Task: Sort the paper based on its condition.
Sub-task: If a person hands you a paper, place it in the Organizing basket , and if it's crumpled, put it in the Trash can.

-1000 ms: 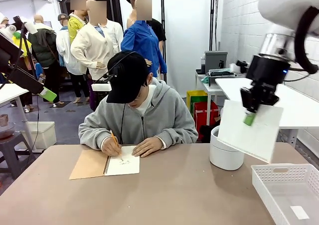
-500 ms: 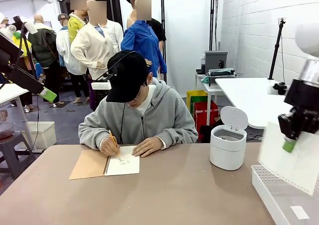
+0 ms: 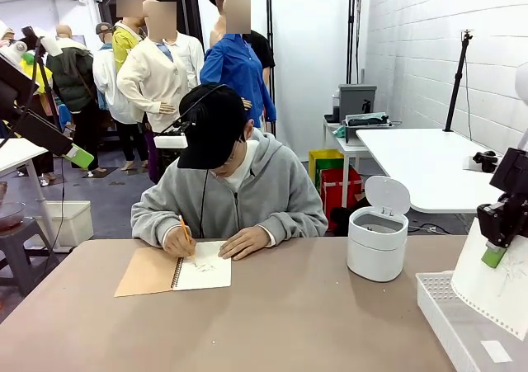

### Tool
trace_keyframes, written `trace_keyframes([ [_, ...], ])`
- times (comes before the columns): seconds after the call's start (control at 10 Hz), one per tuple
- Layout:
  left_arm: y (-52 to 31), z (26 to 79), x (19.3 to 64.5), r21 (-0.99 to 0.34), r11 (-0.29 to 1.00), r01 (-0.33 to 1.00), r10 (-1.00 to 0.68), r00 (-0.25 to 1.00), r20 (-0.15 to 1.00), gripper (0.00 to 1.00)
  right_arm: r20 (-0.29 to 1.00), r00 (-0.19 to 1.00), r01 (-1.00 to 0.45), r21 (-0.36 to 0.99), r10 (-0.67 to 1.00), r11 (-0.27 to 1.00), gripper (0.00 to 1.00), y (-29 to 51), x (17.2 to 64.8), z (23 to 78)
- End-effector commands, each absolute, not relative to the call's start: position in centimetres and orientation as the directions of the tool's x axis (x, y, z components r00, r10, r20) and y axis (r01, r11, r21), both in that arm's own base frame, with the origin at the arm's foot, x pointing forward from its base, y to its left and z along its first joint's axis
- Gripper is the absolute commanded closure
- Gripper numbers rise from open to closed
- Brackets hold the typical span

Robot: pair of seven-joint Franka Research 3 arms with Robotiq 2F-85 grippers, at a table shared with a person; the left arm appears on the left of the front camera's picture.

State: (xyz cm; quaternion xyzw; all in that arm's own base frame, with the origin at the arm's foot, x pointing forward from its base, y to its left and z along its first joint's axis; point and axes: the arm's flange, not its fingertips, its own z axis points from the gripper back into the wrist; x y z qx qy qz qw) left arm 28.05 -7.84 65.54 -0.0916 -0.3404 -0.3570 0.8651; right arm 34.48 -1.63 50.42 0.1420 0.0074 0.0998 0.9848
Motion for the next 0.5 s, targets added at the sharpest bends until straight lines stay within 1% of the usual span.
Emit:
trace_keyframes([
  [0.0,-7.8,65.5,28.0,0.079,0.726,0.683,-0.552,0.511,0.659,0.00,0.005,0.977,-0.205,0.273,0.211,0.940,1.00,-1.2,34.5,50.8],
  [0.1,-7.8,65.5,28.0,0.079,0.726,0.683,-0.552,0.511,0.659,0.00,0.014,0.980,-0.195,0.281,0.199,0.940,1.00,-1.6,34.5,50.4],
  [0.2,-7.8,65.5,28.0,0.079,0.726,0.683,-0.552,0.511,0.659,0.00,-0.028,0.979,-0.189,0.263,0.203,0.946,1.00,-2.5,36.2,48.5],
  [0.4,-7.8,65.5,28.0,0.079,0.726,0.683,-0.552,0.511,0.659,0.00,-0.060,0.970,-0.210,0.277,0.235,0.938,1.00,-3.5,37.1,46.6],
])
